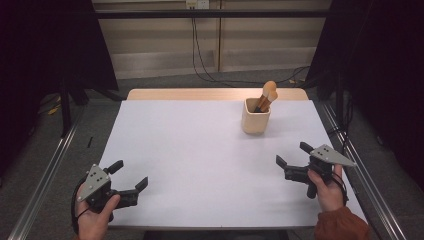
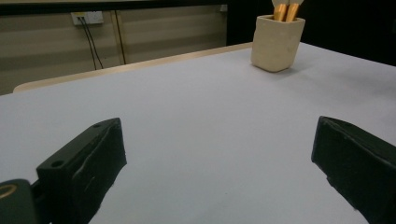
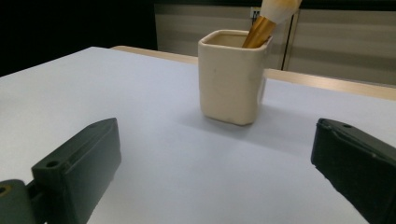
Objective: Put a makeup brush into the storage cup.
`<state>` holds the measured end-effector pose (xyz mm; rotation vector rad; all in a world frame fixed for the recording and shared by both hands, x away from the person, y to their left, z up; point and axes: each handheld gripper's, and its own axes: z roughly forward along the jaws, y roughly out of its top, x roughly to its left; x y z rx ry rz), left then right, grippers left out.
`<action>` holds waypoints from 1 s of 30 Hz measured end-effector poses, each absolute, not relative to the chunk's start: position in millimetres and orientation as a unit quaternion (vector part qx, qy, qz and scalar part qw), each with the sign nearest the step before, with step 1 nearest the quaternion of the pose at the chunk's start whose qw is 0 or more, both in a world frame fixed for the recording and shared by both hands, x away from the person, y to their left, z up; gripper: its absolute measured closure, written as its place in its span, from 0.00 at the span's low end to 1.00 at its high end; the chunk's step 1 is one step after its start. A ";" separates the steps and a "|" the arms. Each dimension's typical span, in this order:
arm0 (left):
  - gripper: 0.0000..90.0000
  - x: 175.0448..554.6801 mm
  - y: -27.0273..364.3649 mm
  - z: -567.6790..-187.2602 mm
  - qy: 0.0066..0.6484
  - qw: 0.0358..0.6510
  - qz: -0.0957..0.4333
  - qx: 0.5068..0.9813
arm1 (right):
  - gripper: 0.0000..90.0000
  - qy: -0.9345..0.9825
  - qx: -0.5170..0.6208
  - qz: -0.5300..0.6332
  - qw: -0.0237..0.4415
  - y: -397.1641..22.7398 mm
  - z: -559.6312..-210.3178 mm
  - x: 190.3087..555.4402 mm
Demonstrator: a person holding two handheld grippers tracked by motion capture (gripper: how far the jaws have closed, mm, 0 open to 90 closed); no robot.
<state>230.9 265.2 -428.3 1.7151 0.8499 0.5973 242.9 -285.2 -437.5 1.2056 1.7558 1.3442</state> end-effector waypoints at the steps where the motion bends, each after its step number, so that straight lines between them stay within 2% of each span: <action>1: 0.03 230.7 265.0 -428.2 0.357 0.539 0.250 0.721 | 0.01 0.665 0.454 0.507 0.307 -286.5 -437.8 241.2; 19: 0.03 224.4 271.6 -428.3 0.369 0.535 0.255 0.716 | 0.01 0.666 0.463 0.494 0.314 -306.5 -446.0 197.8; 30: 0.03 227.7 271.9 -430.1 0.371 0.536 0.249 0.716 | 0.01 0.673 0.461 0.485 0.315 -307.9 -450.0 195.8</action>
